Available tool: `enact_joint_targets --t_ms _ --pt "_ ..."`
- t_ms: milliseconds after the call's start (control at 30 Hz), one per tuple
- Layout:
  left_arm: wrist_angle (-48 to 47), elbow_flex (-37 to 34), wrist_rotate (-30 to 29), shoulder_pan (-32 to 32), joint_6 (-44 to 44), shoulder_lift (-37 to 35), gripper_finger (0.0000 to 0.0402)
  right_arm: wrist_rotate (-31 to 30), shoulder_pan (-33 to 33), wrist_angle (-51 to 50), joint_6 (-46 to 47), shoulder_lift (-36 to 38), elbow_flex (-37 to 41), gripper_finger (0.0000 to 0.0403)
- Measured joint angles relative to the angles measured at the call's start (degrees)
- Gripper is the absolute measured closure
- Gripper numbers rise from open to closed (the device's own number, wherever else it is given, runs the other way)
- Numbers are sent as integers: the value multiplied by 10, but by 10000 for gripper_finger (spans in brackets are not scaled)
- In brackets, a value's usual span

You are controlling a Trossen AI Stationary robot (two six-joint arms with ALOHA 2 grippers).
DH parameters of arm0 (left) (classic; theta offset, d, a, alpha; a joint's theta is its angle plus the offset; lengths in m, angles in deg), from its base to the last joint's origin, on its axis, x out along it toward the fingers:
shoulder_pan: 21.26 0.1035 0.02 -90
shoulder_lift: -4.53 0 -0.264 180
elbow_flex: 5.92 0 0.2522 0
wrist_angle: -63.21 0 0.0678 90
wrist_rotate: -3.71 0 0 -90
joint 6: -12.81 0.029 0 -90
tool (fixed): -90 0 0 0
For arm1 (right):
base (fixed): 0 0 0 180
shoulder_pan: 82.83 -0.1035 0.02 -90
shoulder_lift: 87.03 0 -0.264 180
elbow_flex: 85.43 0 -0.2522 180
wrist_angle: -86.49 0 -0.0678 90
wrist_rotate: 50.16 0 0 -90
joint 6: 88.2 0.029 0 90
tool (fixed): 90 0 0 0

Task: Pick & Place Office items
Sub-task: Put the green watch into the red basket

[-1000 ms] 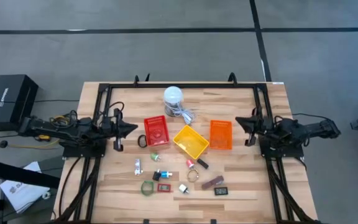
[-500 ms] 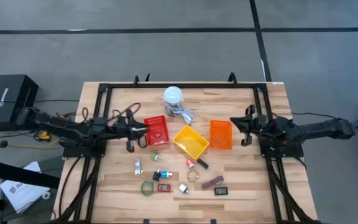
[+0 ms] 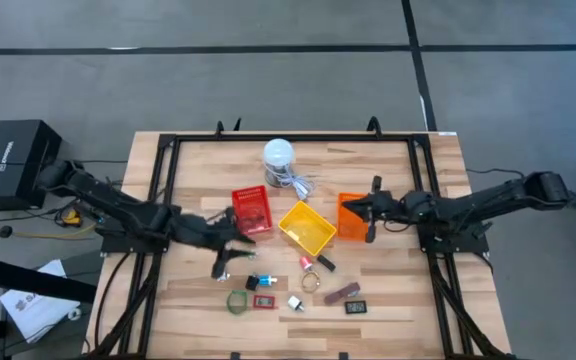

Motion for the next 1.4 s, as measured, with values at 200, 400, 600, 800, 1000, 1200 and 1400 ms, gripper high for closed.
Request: enact_joint_targets --t_ms 200,400,600,800,1000,1200,1400 --pt "-9 0 -8 -62 -98 72 274 0 0 -1 14 -85 -31 402" --pt "-12 0 -8 -115 -181 127 274 0 0 -1 27 -135 -67 402" --pt "-14 0 -8 -147 -215 180 274 0 0 -1 25 -165 -96 402" --pt "-15 0 -8 -150 -216 217 274 0 0 -1 26 -185 -110 402" --pt "-15 0 -8 -152 -216 227 274 0 0 -1 26 -185 -110 402" --pt "-14 0 4 -155 -216 229 274 0 0 -1 26 -185 -110 402" --pt "-14 -9 6 -154 -213 246 275 0 0 -3 26 -185 -110 402"
